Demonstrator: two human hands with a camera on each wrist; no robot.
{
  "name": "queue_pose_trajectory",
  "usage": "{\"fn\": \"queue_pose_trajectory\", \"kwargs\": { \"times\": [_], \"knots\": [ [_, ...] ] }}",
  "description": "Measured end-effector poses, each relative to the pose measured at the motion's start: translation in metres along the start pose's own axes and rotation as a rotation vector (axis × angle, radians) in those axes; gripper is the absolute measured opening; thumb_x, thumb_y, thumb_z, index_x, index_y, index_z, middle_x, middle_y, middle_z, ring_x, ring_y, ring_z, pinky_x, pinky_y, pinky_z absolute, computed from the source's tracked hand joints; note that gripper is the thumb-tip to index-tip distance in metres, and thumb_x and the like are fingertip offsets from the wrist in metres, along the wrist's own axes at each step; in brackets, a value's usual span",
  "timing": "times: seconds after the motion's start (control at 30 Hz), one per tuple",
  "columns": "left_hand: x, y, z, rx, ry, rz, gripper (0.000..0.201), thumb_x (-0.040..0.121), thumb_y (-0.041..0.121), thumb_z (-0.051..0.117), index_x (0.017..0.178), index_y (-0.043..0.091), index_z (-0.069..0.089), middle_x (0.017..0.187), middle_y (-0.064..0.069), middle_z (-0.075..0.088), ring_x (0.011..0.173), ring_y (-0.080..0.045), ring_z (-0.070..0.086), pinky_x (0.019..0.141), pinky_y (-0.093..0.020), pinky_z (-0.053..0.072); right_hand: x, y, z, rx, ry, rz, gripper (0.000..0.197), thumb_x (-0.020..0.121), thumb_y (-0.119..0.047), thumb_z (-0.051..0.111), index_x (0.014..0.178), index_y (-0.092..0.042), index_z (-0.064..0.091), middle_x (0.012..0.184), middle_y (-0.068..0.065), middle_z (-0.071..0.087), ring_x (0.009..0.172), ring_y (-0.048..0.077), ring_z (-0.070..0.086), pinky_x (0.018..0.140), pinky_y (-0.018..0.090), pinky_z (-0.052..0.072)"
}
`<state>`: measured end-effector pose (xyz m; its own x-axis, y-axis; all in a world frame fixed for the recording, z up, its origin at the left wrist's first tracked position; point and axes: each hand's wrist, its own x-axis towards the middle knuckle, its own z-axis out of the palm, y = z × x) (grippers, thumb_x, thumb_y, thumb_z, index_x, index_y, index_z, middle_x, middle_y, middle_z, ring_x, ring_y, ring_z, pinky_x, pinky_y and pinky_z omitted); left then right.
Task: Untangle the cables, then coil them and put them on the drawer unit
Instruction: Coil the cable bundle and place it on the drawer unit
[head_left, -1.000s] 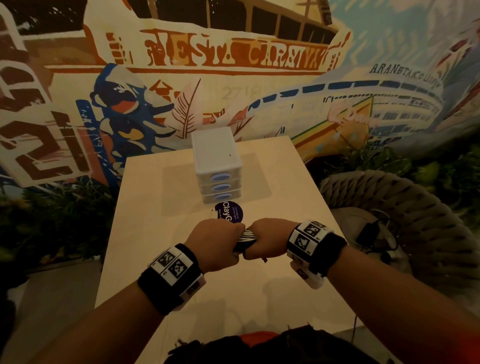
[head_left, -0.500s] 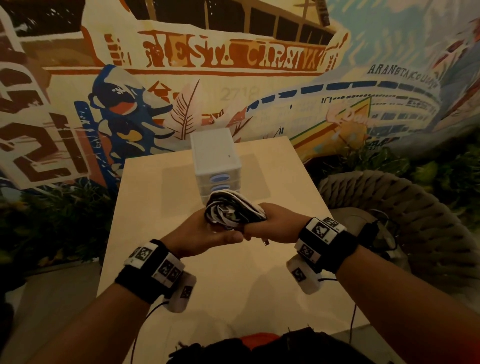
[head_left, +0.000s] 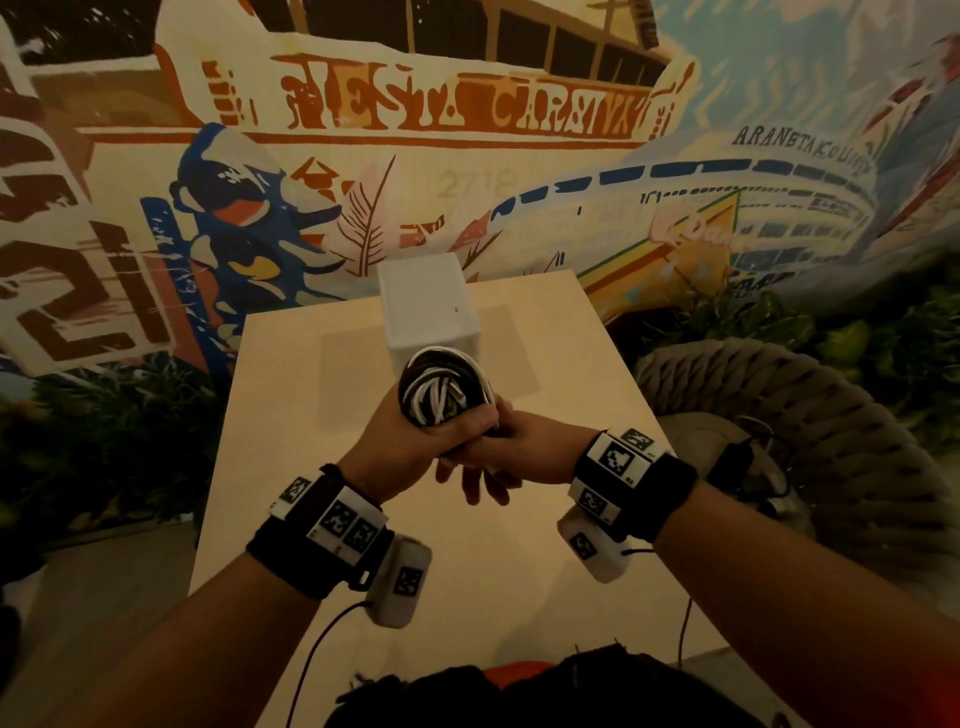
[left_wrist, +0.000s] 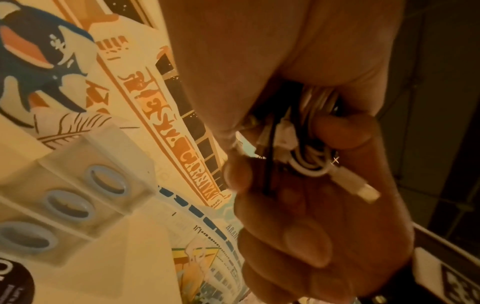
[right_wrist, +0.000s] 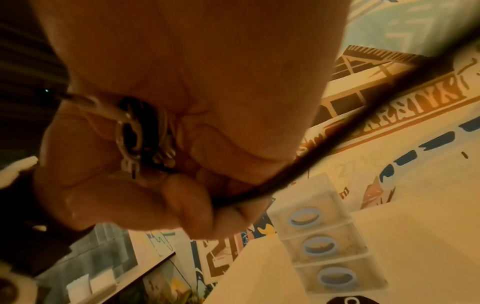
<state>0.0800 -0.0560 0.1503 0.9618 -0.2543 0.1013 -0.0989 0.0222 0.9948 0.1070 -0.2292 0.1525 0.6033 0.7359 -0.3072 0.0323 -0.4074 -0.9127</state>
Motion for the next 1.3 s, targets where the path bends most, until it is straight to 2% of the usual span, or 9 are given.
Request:
{"fn": "queue_pose_trajectory", "kwargs": {
  "times": [0.1, 0.23, 0.37, 0.57, 0.7, 0.8, 0.97, 1.07, 1.3],
  "knots": [
    [-0.001, -0.003, -0.004, 0.122, 0.014, 0.03, 0.015, 0.084, 0.022, 0.08, 0.096, 0.017, 0.074, 0.095, -0.01, 0.076, 0.09, -0.029, 0.074, 0.079, -0.048, 0.061, 0.002, 0.002, 0.002, -0.09, -0.009, 0.13, 0.039, 0.101, -0.046, 0.054, 0.1, -0.011, 0.07, 0.077, 0.005, 0.064, 0.066, 0.021, 0.059, 0.061, 0.034, 0.041],
    [-0.003, -0.012, -0.007, 0.301, 0.022, -0.038, 0.012, 0.087, 0.015, 0.08, 0.097, 0.017, 0.073, 0.09, -0.005, 0.076, 0.084, -0.021, 0.073, 0.077, -0.044, 0.062, 0.005, 0.007, 0.004, -0.15, -0.034, 0.23, 0.037, 0.099, -0.052, 0.054, 0.1, -0.019, 0.07, 0.078, -0.001, 0.062, 0.065, 0.017, 0.056, 0.058, 0.027, 0.041],
    [-0.001, -0.013, -0.01, 0.499, -0.034, 0.026, 0.024, 0.085, 0.015, 0.082, 0.106, 0.016, 0.071, 0.091, 0.004, 0.073, 0.087, -0.007, 0.069, 0.076, -0.02, 0.056, 0.006, 0.015, 0.006, -0.324, -0.043, 0.205, 0.015, 0.096, -0.05, 0.061, 0.091, -0.036, 0.064, 0.082, -0.007, 0.068, 0.058, 0.009, 0.054, 0.065, 0.023, 0.049],
    [-0.001, -0.021, -0.026, 0.602, -0.117, 0.045, 0.031, 0.084, 0.021, 0.081, 0.111, 0.03, 0.07, 0.103, 0.014, 0.071, 0.095, -0.006, 0.068, 0.081, -0.021, 0.055, 0.006, 0.028, -0.005, -0.454, -0.039, 0.199, 0.027, 0.106, -0.033, 0.05, 0.117, -0.024, 0.072, 0.078, -0.012, 0.064, 0.061, -0.012, 0.054, 0.069, 0.014, 0.04],
    [-0.002, -0.026, -0.024, 0.843, -0.142, 0.04, 0.039, 0.078, 0.031, 0.085, 0.113, 0.023, 0.07, 0.103, 0.009, 0.074, 0.094, -0.013, 0.068, 0.082, -0.035, 0.057, 0.007, 0.025, 0.0, -0.463, -0.014, 0.188, 0.025, 0.106, -0.03, 0.048, 0.111, -0.024, 0.072, 0.08, -0.013, 0.063, 0.072, -0.003, 0.055, 0.075, 0.019, 0.041],
    [-0.002, -0.031, -0.021, 1.068, -0.17, 0.048, 0.034, 0.082, 0.04, 0.081, 0.111, 0.029, 0.067, 0.101, 0.01, 0.072, 0.091, -0.014, 0.067, 0.077, -0.031, 0.054, 0.007, 0.022, 0.0, -0.508, 0.038, 0.222, 0.023, 0.101, -0.018, 0.055, 0.09, -0.019, 0.075, 0.088, -0.006, 0.064, 0.075, 0.009, 0.054, 0.077, 0.025, 0.042],
    [-0.002, -0.037, -0.021, 1.159, -0.244, 0.02, 0.033, 0.086, 0.047, 0.074, 0.113, 0.032, 0.064, 0.101, 0.011, 0.072, 0.089, -0.013, 0.066, 0.076, -0.033, 0.055, 0.004, 0.021, 0.0, -0.459, 0.025, 0.258, 0.022, 0.095, -0.009, 0.055, 0.084, -0.018, 0.073, 0.063, -0.007, 0.061, 0.057, 0.006, 0.054, 0.067, 0.021, 0.044],
    [-0.005, -0.039, -0.024, 1.167, -0.288, -0.016, 0.038, 0.081, 0.041, 0.079, 0.115, 0.033, 0.063, 0.103, 0.012, 0.071, 0.091, -0.012, 0.065, 0.077, -0.032, 0.053, 0.002, 0.024, 0.0, -0.398, 0.042, 0.245, 0.022, 0.092, -0.009, 0.054, 0.091, -0.015, 0.075, 0.074, 0.0, 0.073, 0.057, 0.006, 0.062, 0.072, 0.023, 0.048],
    [-0.008, -0.039, -0.013, 1.188, -0.121, -0.002, 0.036, 0.081, 0.038, 0.077, 0.114, 0.029, 0.065, 0.099, 0.007, 0.074, 0.088, -0.018, 0.068, 0.073, -0.03, 0.051, -0.005, 0.022, 0.0, -0.025, 0.126, 0.143, 0.028, 0.095, -0.007, 0.06, 0.114, -0.027, 0.054, 0.095, 0.005, 0.078, 0.078, 0.022, 0.077, 0.059, 0.024, 0.05]
  ]
}}
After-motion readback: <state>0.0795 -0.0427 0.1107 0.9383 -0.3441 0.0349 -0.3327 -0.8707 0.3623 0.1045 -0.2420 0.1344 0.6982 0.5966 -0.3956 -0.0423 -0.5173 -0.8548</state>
